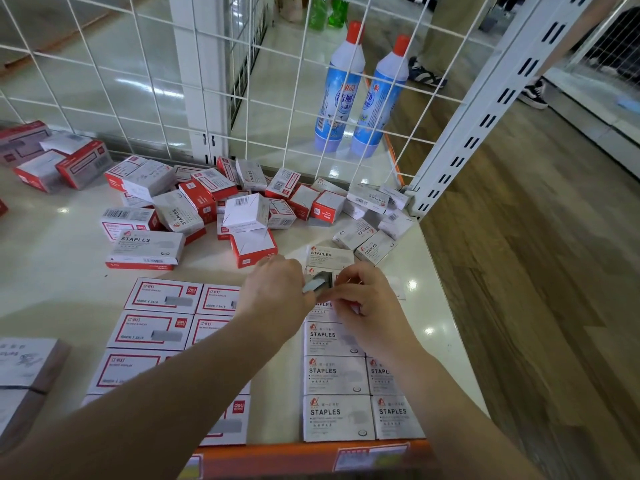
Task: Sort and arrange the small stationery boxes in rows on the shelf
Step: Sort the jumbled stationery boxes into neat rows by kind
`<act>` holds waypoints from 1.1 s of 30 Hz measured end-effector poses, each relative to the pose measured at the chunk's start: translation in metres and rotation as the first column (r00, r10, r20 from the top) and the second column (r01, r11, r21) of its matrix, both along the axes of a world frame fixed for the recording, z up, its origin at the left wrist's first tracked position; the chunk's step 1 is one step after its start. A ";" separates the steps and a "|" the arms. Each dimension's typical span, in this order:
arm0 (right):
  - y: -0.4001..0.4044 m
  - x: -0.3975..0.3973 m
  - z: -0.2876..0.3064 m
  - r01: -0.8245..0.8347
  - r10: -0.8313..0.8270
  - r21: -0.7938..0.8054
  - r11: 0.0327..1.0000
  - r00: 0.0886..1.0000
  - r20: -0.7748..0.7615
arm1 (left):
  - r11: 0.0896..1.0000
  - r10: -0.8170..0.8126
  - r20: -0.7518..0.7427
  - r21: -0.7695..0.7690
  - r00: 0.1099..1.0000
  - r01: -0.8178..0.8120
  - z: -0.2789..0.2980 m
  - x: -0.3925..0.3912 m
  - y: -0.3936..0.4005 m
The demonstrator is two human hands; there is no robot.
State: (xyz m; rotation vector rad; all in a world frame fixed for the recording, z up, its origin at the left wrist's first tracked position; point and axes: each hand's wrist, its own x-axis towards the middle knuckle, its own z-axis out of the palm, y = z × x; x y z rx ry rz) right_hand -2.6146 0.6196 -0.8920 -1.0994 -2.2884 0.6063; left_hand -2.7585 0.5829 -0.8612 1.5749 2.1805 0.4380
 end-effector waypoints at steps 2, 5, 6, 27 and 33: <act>-0.001 0.001 0.000 -0.004 0.004 -0.016 1.000 1.000 0.005 | 1.000 0.016 0.031 -0.006 0.999 -0.015 0.001 0.002 0.001; -0.001 0.003 0.000 -0.008 0.008 0.000 1.000 1.000 0.023 | 0.998 0.065 0.118 -0.004 0.991 -0.065 0.002 0.002 0.001; -0.001 0.003 -0.001 -0.005 0.005 0.012 1.000 1.000 0.021 | 0.997 0.081 0.151 -0.003 0.985 -0.081 0.002 0.002 0.000; -0.004 0.007 0.000 -0.020 0.018 -0.071 0.997 0.999 -0.034 | 0.995 -0.092 0.131 0.037 0.987 0.088 -0.004 -0.009 0.001; -0.005 0.008 0.001 0.004 -0.007 -0.055 0.998 0.998 -0.058 | 1.000 -0.024 0.266 0.020 0.964 0.019 -0.003 -0.010 0.001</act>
